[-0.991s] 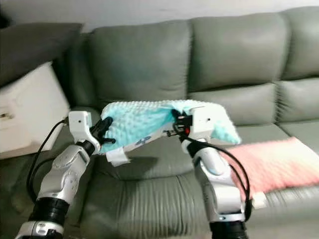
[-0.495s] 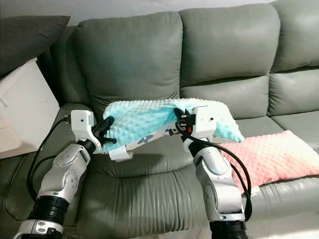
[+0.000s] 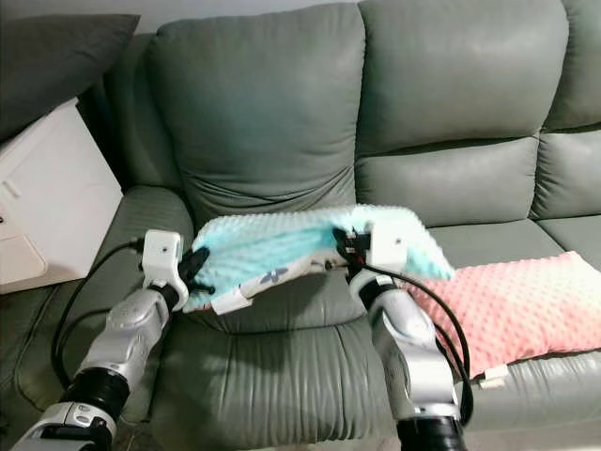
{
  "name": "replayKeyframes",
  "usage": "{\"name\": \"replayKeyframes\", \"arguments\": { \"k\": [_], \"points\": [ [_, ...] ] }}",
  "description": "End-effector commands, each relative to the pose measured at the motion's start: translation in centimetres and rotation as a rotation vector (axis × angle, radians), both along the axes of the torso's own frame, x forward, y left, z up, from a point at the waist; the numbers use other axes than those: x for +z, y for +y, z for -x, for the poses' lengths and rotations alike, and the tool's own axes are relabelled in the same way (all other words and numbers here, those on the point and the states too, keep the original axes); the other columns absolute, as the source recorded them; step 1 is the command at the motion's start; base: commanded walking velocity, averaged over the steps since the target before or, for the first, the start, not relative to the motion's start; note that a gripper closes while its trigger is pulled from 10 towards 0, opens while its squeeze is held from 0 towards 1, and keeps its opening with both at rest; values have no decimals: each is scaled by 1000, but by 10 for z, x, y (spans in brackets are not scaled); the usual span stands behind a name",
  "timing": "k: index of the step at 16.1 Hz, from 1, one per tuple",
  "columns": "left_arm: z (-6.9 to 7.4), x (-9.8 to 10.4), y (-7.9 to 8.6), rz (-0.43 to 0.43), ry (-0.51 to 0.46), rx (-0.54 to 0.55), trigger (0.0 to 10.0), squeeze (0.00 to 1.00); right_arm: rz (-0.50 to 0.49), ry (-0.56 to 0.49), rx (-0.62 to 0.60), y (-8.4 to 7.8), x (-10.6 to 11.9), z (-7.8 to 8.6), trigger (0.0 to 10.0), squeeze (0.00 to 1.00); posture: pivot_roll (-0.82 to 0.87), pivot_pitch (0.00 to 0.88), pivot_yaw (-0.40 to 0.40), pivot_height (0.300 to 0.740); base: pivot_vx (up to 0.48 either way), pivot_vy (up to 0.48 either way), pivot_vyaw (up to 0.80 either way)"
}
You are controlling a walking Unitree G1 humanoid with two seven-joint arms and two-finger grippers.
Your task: Move the pillow to the sofa
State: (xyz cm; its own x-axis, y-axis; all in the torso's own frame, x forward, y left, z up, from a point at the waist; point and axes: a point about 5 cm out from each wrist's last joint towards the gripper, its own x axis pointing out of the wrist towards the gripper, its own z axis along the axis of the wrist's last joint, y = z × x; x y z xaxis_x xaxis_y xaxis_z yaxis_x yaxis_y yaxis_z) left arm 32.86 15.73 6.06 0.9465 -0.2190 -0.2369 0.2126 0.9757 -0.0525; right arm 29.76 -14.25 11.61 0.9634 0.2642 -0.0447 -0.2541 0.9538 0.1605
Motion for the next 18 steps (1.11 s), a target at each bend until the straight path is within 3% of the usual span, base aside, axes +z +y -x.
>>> {"name": "replayKeyframes", "arguments": {
  "k": [1, 4, 5, 7, 12, 14, 16, 18],
  "points": [
    [1, -3, 15, -32, 7, 49, 10000, 0, -7, -17, -56, -14, 1, 0, 10000, 0, -178, 28, 104, 740, 0, 0, 0],
    [9, -14, 22, -11, 18, 47, 10000, 0, -5, 46, -90, -20, -18, 11, 10000, 0, -176, 97, 111, 740, 0, 0, 0],
    [16, -26, 29, 45, 61, 75, 10000, 0, 12, 76, -95, -22, -28, 18, 10000, 0, -182, 138, 113, 740, 0, 0, 0],
    [17, -30, 30, 33, 82, 68, 10000, 0, 20, 89, -106, -25, -32, 21, 10000, 0, -178, 159, 112, 740, 0, 0, 0],
    [17, -36, 3, 46, 89, 33, 10000, 0, 100, 62, -97, -25, -39, 22, 10000, 0, -185, 235, 107, 740, 0, 0, 0],
    [9, -28, -4, 74, 57, 44, 10000, 0, 146, 18, -93, -21, -33, 16, 10000, 0, -187, 251, 102, 740, 0, 0, 0],
    [-13, 2, -10, 160, -55, 67, 10000, 0, 152, -66, -98, -14, -13, 4, 10000, 0, -180, 272, 90, 740, 0, 0, 0],
    [-21, 14, -11, 200, -99, 74, 10000, 0, 147, -82, -76, -6, -10, -2, 10000, 0, -182, 284, 87, 740, 0, 0, 0]
  ]
}}
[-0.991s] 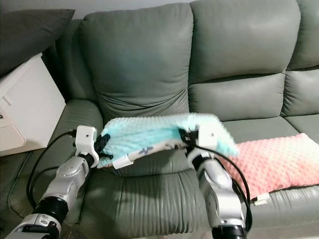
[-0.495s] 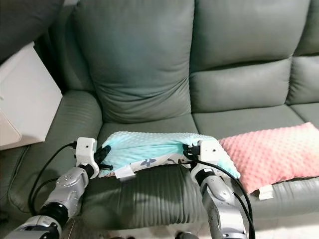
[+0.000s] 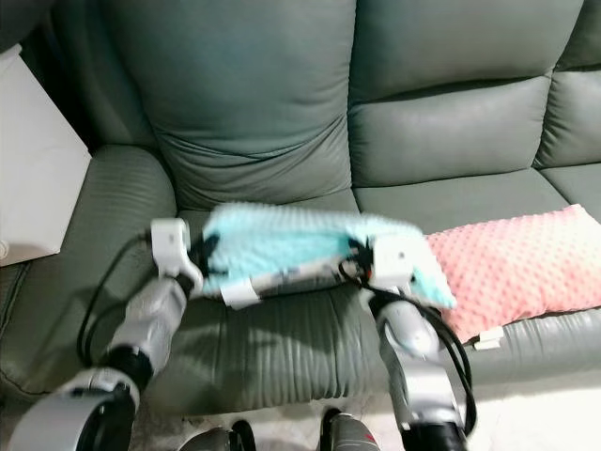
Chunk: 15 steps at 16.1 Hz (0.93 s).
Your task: Move the pillow to the sofa
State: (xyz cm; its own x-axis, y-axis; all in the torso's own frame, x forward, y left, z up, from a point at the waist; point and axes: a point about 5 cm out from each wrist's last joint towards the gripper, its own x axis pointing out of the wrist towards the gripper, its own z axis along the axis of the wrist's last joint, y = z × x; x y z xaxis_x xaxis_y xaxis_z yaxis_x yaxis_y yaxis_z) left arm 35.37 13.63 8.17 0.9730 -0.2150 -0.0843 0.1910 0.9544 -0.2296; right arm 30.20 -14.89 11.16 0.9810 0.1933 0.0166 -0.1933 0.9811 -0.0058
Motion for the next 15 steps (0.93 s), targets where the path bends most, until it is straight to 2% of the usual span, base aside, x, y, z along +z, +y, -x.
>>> {"name": "replayKeyframes", "arguments": {
  "k": [1, 2, 6, 7, 9, 12, 15],
  "points": [
    [4, -6, 9, 19, 19, 30, 10000, 502, -7, 20, 17, 6, -8, 2, 10000, 0, -183, 288, 86, 740, 0, 0, 0],
    [5, -9, 10, 10, 29, 41, 10000, 1000, -21, 18, 28, 9, -10, 0, 10000, 1000, -186, 292, 86, 740, 0, 0, 0],
    [12, -19, 9, -12, 38, 41, 10000, 1000, -35, 57, 27, 15, -23, 3, 10000, 1000, -184, 297, 81, 740, 0, 0, 0],
    [19, -27, 12, -31, 52, 45, 10000, 1000, -71, 99, 40, 21, -33, 10, 10000, 1000, -185, 299, 75, 740, 0, 0, 0],
    [27, -36, 17, -38, 74, 61, 10000, 1000, -80, 110, 68, 28, -40, 19, 10000, 1000, -188, 301, 72, 740, 0, 0, 0],
    [30, -39, 19, -42, 76, 67, 10000, 1000, -115, 110, 64, 30, -37, 18, 10000, 1000, -186, 301, 72, 740, 0, 0, 0],
    [28, -35, 24, -64, 60, 63, 10000, 1000, -139, 95, 69, 31, -26, 16, 10000, 1000, -182, 298, 72, 740, 0, 0, 0]
  ]
}}
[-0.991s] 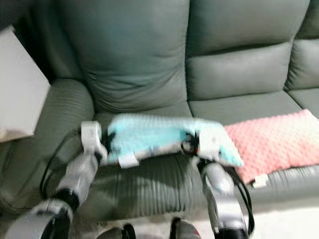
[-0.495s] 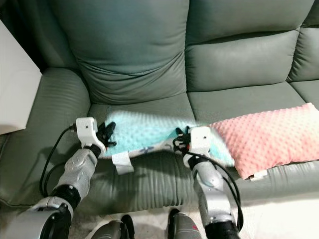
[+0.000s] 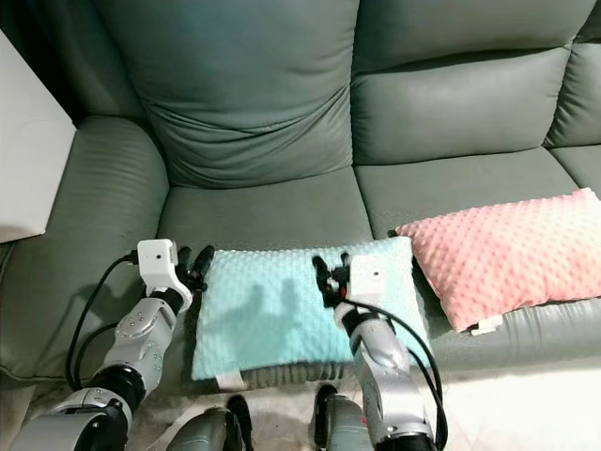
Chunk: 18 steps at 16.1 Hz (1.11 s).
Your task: Move the pillow to the sofa
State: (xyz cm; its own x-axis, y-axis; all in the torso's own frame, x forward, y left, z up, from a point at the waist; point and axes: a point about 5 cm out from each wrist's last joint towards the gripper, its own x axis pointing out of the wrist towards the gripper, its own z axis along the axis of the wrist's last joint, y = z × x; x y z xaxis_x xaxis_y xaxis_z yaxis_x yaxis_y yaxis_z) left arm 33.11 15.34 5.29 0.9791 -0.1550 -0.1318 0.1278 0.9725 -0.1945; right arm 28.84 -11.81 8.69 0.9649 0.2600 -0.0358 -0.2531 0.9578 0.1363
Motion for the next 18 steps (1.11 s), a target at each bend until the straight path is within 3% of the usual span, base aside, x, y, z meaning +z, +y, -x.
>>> {"name": "replayKeyframes", "arguments": {
  "k": [1, 3, 5, 8, 11, 12, 14, 16, 18],
  "points": [
    [4, -3, 10, -22, 9, 5, 10000, 1000, -10, 7, 1, 0, 4, 3, 10000, 1000, -181, 297, 73, 740, 0, 0, 0],
    [3, -2, 16, -59, 21, -7, 10000, 1000, 5, 3, -9, -4, 11, 4, 10000, 1000, -175, 294, 76, 740, 0, 0, 0],
    [13, -16, 23, -93, 137, -78, 10000, 1000, 84, 73, -59, -23, 17, 9, 10000, 1000, -177, 289, 82, 740, 0, 0, 0],
    [33, -35, 33, -140, 275, -147, 10000, 1000, 183, 233, -134, -53, 7, 24, 10000, 1000, -175, 282, 86, 740, 0, 0, 0],
    [58, -44, 44, -201, 370, -244, 10000, 1000, 246, 414, -132, -80, -11, 59, 10000, 1000, -177, 278, 90, 740, 0, 0, 0],
    [71, -45, 52, -212, 412, -258, 10000, 1000, 247, 526, -139, -92, -23, 77, 10000, 1000, -178, 280, 88, 740, 0, 0, 0],
    [77, -46, 55, -215, 437, -274, 10000, 1000, 252, 558, -149, -96, -27, 83, 10000, 1000, -172, 276, 84, 740, 0, 0, 0],
    [91, -43, 55, -239, 499, -337, 10000, 1000, 269, 651, -117, -94, -38, 99, 10000, 1000, -167, 269, 84, 740, 0, 0, 0],
    [95, -50, 51, -261, 529, -349, 10000, 1000, 268, 675, -102, -90, -45, 101, 10000, 1000, -166, 267, 85, 740, 0, 0, 0]
  ]
}}
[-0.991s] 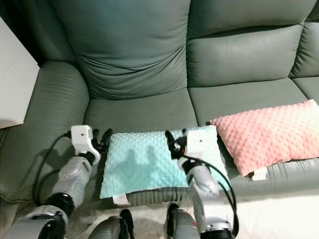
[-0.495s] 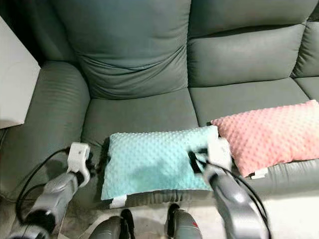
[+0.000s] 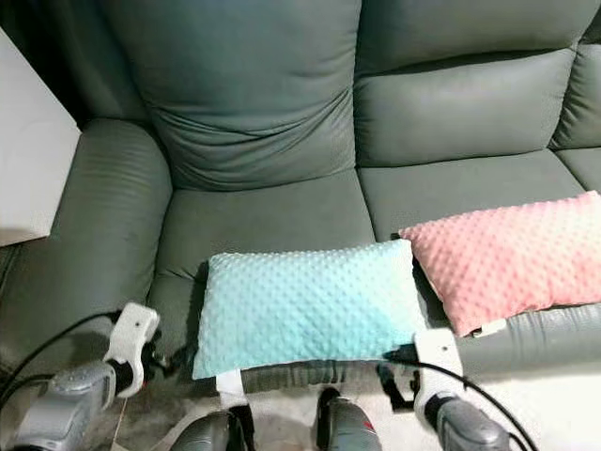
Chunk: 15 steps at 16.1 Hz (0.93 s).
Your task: Move the pillow to the sofa
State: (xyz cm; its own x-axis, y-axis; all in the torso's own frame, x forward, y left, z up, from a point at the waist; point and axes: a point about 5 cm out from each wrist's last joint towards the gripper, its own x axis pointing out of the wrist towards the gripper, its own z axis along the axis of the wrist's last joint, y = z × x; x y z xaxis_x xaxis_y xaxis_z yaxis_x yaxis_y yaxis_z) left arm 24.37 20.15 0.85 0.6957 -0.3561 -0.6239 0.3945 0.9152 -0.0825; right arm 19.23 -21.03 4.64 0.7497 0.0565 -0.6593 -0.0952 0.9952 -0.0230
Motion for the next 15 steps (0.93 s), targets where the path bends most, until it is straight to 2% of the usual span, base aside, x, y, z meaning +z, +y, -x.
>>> {"name": "replayKeyframes", "arguments": {
  "k": [1, 2, 3, 4, 5, 6, 9, 12, 15],
  "points": [
    [8, -10, -2, -41, 35, -42, 10000, 1000, -24, 43, 25, 7, -10, 5, 10000, 1000, -169, 267, 85, 740, 0, 0, 0],
    [9, -12, -11, -38, 34, -78, 10000, 1000, -22, 56, 51, 9, -15, 5, 10000, 1000, -169, 269, 87, 740, 0, 0, 0],
    [9, -14, -16, -47, 42, -98, 10000, 839, 12, 60, 85, 8, -18, 4, 10000, 1000, -168, 270, 86, 740, 0, 0, 0],
    [10, -14, -23, -47, 47, -128, 10000, 75, 45, 64, 108, 5, -22, 2, 10000, 1000, -166, 276, 86, 740, 0, 0, 0],
    [10, -16, -24, -55, 54, -136, 10000, 0, 50, 65, 110, 3, -23, 1, 10000, 1000, -166, 276, 86, 740, 0, 0, 0],
    [11, -20, -29, -76, 68, -164, 10000, 0, 78, 66, 138, -2, -27, -2, 10000, 0, -164, 287, 86, 740, 0, 0, 0],
    [8, -23, -34, -92, 69, -199, 10000, 0, 136, 45, 125, -17, -27, -8, 10000, 0, -166, 299, 88, 740, 0, 0, 0],
    [4, -26, -38, -130, 82, -239, 10000, 0, 216, 62, 153, -32, -34, -6, 10000, 0, -165, 311, 94, 740, 0, 0, 0],
    [-6, -24, -43, -145, 40, -231, 10000, 0, 187, 9, 170, -34, -41, -14, 10000, 0, -159, 314, 98, 740, 0, 0, 0]
  ]
}}
